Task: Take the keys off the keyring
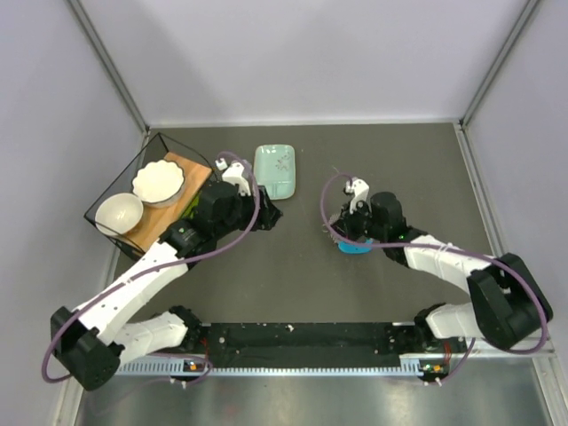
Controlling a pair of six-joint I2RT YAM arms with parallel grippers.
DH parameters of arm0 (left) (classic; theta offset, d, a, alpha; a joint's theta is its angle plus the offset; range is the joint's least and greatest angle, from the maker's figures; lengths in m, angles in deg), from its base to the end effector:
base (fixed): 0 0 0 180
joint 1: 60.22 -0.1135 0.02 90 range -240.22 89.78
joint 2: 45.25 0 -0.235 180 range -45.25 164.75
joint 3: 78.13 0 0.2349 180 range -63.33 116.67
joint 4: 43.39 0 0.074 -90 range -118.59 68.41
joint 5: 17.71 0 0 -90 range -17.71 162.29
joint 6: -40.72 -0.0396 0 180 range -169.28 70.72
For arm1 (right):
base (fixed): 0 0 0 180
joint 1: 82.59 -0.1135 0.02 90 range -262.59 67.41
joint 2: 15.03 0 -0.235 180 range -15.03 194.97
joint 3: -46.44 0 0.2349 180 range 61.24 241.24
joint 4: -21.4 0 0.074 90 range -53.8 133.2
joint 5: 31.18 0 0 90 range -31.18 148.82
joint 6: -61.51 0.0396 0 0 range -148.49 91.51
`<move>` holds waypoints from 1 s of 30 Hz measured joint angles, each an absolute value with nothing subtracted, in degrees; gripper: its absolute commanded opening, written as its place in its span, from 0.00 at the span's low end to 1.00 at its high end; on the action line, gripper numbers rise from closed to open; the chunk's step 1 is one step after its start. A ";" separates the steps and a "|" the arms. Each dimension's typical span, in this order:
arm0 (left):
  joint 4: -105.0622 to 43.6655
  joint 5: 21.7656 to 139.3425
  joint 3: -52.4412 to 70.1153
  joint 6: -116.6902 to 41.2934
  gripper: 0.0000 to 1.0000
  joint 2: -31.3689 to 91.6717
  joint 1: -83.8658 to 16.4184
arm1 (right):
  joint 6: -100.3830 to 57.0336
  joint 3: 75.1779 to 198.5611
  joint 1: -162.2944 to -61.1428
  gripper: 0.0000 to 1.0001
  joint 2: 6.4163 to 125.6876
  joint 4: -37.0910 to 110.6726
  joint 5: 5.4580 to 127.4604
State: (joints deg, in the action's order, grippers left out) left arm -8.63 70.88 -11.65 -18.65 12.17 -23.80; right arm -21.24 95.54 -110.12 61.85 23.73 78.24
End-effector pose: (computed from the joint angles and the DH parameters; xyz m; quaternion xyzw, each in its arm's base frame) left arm 0.1839 -0.1344 0.2993 0.0362 0.8458 -0.2852 0.4493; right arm 0.2341 0.1368 0.1770 -0.2332 0.8259 0.2865 0.4258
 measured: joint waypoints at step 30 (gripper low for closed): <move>-15.80 100.54 0.37 -19.24 0.61 50.14 -23.80 | -29.72 82.64 -120.70 0.00 54.25 -2.13 94.06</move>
State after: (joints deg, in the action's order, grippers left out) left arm -15.80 100.54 0.37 -19.24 50.14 -23.80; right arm -29.72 82.64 -120.70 54.25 -2.13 94.06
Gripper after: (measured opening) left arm 0.633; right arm 0.007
